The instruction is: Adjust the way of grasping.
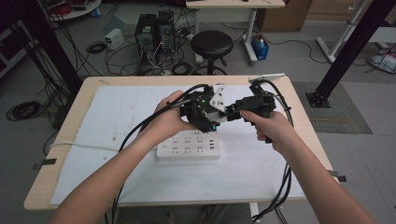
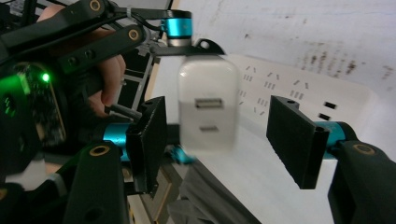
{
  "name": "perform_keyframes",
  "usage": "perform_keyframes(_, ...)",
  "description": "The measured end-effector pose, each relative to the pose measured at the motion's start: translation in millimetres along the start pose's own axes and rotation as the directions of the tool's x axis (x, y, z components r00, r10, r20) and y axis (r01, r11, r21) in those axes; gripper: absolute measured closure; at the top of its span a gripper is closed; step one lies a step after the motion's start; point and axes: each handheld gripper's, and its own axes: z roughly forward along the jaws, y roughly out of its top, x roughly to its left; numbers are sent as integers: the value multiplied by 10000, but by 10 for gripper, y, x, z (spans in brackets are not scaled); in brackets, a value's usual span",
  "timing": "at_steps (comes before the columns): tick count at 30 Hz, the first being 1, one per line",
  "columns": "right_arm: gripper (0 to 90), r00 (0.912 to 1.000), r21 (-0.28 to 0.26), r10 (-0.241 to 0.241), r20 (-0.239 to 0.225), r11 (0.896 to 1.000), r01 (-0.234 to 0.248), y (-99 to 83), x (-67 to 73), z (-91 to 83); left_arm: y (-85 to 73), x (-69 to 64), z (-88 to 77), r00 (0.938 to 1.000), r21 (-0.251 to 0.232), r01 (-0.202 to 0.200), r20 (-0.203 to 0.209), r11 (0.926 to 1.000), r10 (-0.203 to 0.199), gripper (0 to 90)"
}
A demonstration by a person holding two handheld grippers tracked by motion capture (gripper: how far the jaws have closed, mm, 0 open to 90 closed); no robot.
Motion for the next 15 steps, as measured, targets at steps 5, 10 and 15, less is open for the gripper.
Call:
perform_keyframes(5,620,9986,-148,-524,78,9985,525,1,16,41,1,-21,18,9995,164,-232,-228,9996,236,422)
perform_keyframes(10,622,9945,-281,-958,426,9949,970,11,13,23,-51,22,-43,9983,240,-97,-567,9997,110,312)
perform_keyframes(15,622,9491,-320,-2172,2282,9726,2303,37,24,-233,-384,186,-194,9971,1882,673,-463,9798,-596,270)
